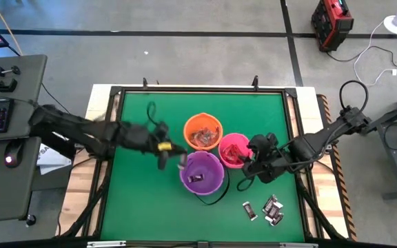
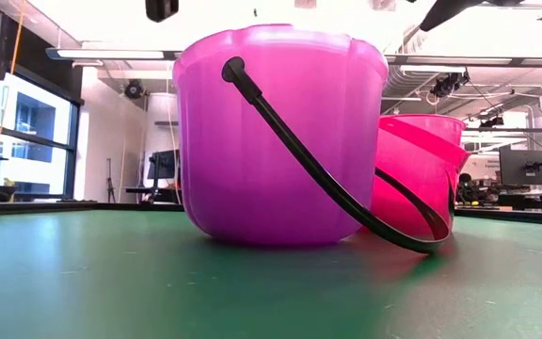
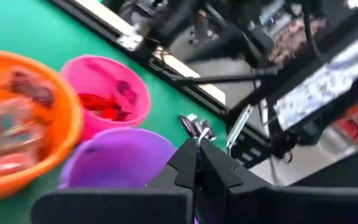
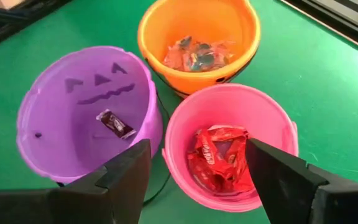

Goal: Sort candy by brand, put in halloween buckets
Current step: Put the brown chocolate bar into the purple bucket

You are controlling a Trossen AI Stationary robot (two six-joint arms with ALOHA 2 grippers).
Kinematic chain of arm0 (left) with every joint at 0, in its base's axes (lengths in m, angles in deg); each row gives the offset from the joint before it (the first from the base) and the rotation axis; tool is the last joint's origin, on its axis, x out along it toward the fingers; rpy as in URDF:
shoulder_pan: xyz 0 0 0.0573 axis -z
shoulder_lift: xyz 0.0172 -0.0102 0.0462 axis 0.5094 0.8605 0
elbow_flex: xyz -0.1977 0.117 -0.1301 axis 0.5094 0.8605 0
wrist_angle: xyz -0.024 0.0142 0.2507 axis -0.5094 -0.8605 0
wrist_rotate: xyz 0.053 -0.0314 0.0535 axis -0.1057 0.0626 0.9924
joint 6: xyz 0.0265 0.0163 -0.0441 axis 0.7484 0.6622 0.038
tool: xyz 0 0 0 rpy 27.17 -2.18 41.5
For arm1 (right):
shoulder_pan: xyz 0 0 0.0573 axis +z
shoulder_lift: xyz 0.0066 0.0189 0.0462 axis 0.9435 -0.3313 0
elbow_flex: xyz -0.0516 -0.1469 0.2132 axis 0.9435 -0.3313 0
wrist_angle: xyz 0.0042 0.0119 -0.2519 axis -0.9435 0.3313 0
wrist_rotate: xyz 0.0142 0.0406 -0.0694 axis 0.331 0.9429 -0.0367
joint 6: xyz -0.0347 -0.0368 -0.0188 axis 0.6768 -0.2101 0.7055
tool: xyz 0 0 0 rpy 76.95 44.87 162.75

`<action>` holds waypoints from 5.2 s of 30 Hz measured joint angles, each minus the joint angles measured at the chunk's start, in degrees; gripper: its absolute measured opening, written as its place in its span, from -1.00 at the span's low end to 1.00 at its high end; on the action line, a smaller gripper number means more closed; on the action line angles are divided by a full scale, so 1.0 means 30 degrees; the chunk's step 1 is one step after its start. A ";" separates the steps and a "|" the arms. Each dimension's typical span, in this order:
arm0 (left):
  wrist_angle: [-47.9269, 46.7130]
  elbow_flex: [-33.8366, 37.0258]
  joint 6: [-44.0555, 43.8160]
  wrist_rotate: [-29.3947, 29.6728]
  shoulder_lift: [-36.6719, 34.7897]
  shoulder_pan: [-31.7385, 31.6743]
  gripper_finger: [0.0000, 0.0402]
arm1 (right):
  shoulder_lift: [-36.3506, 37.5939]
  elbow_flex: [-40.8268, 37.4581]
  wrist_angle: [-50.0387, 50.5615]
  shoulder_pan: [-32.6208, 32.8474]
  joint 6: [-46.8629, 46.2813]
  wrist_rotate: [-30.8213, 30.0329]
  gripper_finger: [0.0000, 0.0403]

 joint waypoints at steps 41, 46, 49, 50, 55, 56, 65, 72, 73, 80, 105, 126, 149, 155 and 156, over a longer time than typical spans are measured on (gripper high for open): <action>-0.4456 -0.0546 0.4738 0.2864 -0.1741 -0.1973 0.10 | -0.2950 -0.8613 -1.4545 0.4792 -1.4545 1.2999 0.26; -0.4527 -0.0170 0.5542 0.3110 -0.2135 -0.2924 0.10 | -0.5531 -0.7948 -1.3509 0.4334 -1.4114 1.3737 0.26; -0.4553 -0.0153 0.5549 0.2884 -0.2009 -0.3345 0.10 | -0.6926 -0.7425 -1.3041 0.4070 -1.4167 1.3893 0.26; -0.4587 -0.0153 0.5542 0.2677 -0.1985 -0.3425 0.10 | -0.7266 -0.7200 -1.2941 0.4011 -1.4087 1.4124 0.26; -0.4745 -0.0153 0.5561 0.2381 -0.1963 -0.3523 0.10 | -0.8327 -0.5559 -1.0515 0.3942 -1.3475 1.4391 -0.03; -0.4739 -0.0153 0.5571 0.2505 -0.1990 -0.3523 0.10 | -0.8394 -0.5200 -0.9618 0.3942 -1.3228 1.4344 -0.15; -0.4077 -0.0160 0.7656 0.3027 -0.3819 -0.4828 0.10 | -0.6966 -0.1783 -0.2521 0.3902 -1.0456 1.2782 -0.89; -0.4132 -0.0160 0.7521 0.4208 -0.5574 -0.6087 0.10 | -0.4626 0.0828 -0.2156 0.3326 -0.4668 0.5304 -0.97; -0.4135 -0.0160 0.7481 0.4279 -0.5665 -0.6203 0.10 | -0.4429 0.0971 -0.2893 0.3115 -0.2861 0.4300 -0.98; -0.4172 -0.0160 0.6511 0.4224 -0.5510 -0.6415 0.10 | -0.4841 0.0607 -0.8493 0.0291 0.6442 0.3726 -0.98; -0.5142 -0.0168 0.5745 0.3035 -0.5281 -0.6517 0.10 | -0.2785 -0.0042 -0.1004 0.0154 0.1371 0.9555 0.18; -0.5621 -0.0168 0.4675 0.3118 -0.5281 -0.6517 0.10 | -0.1020 -1.2502 -0.8841 0.6427 -2.1824 1.3065 0.18; -0.5774 -0.0170 0.4697 0.3103 -0.5281 -0.6517 0.10 | -0.1559 -1.1955 -0.7707 0.6606 -2.0080 1.4400 -0.95; -0.5774 -0.0175 0.5178 0.3131 -0.5281 -0.6517 0.10 | -0.0978 -0.8512 -0.2920 0.5883 -1.8418 1.2494 -0.99; -0.5769 -0.0172 0.5184 0.3189 -0.5281 -0.6517 0.10 | -0.0827 -0.7787 -0.2061 0.5689 -1.7954 1.1934 -1.00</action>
